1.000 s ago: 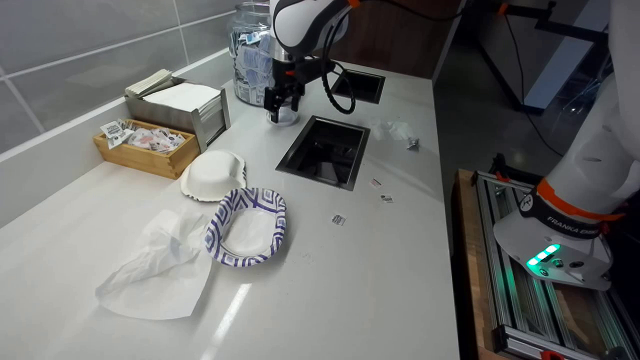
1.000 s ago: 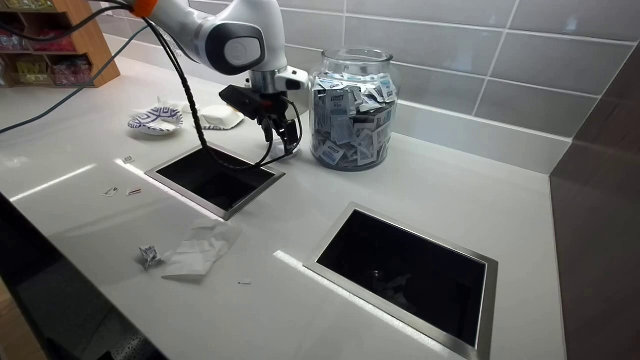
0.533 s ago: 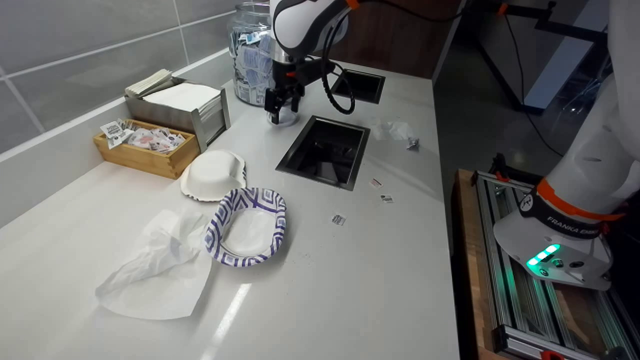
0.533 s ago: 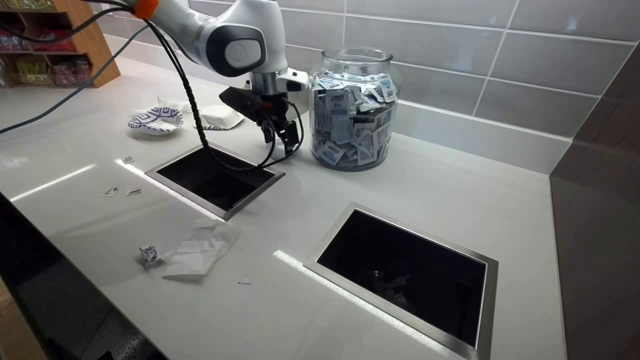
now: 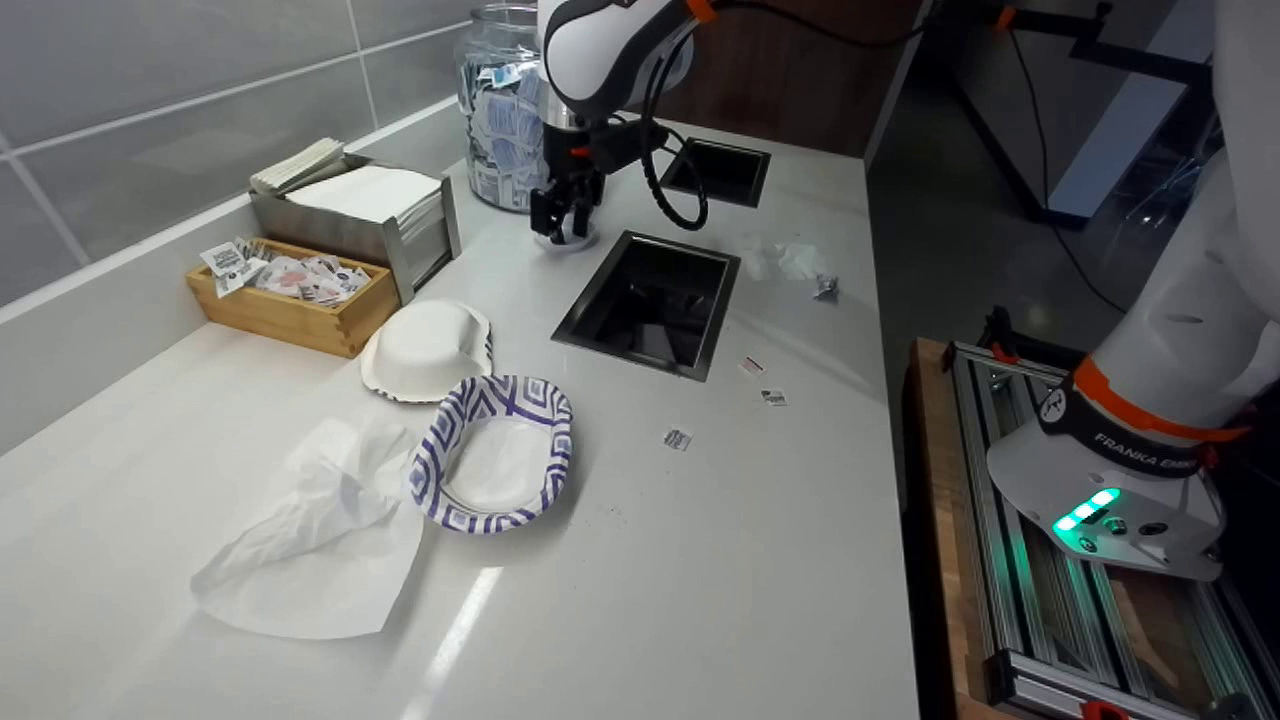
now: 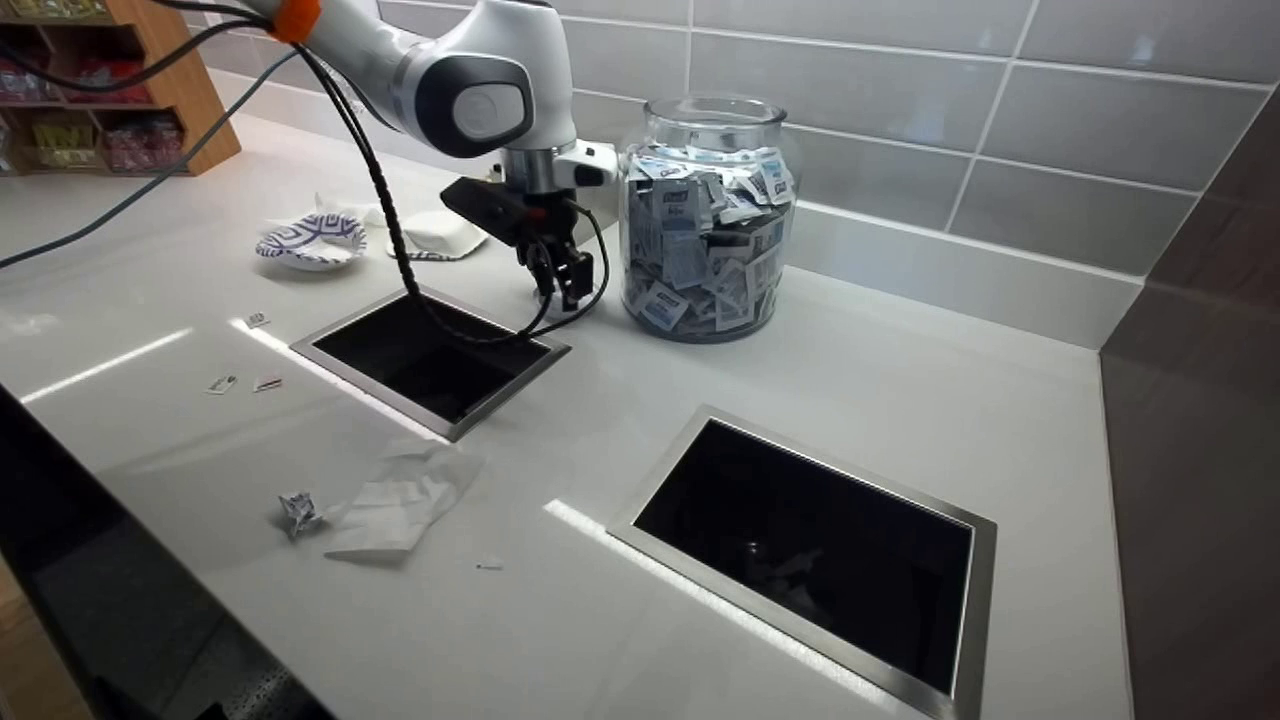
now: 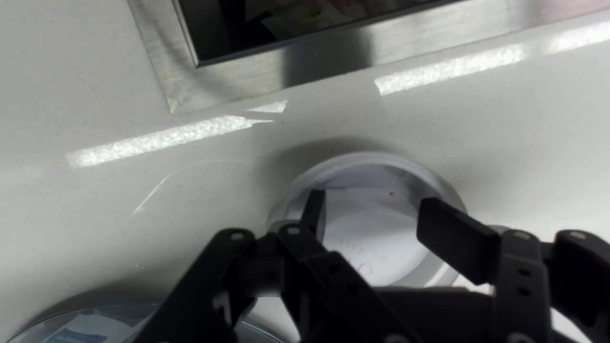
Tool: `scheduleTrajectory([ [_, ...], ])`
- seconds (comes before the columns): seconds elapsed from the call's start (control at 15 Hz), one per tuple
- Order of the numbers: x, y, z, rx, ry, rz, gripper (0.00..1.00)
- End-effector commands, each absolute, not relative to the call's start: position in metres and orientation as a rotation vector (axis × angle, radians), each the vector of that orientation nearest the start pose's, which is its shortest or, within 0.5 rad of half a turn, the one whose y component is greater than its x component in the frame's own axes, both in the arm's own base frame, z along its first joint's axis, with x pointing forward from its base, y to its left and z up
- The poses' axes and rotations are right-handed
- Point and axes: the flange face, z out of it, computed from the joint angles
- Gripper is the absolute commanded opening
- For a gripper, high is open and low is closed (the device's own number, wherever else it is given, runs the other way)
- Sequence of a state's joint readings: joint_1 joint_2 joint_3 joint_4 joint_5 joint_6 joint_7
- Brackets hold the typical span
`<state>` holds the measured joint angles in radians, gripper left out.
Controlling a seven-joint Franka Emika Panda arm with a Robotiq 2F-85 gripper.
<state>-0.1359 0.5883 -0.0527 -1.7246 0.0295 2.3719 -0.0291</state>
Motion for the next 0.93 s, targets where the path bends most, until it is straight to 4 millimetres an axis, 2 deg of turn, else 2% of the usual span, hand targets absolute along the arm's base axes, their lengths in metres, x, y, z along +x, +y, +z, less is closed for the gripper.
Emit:
scheduleTrajectory([
  [0.0,0.668,-0.129,0.227,-3.123,0.255,-0.061,0.23],
  [0.2,0.668,-0.129,0.228,-3.123,0.249,-0.057,0.02],
  [0.27,0.668,-0.129,0.228,-3.121,0.244,-0.054,0.43],
  [0.33,0.668,-0.128,0.228,-3.120,0.239,-0.055,0.38],
  [0.4,0.668,-0.126,0.232,-3.121,0.232,-0.061,0.38],
  [0.53,0.668,-0.120,0.244,-3.121,0.218,-0.076,0.50],
  [0.87,0.671,-0.109,0.278,-3.134,0.187,-0.143,0.87],
])
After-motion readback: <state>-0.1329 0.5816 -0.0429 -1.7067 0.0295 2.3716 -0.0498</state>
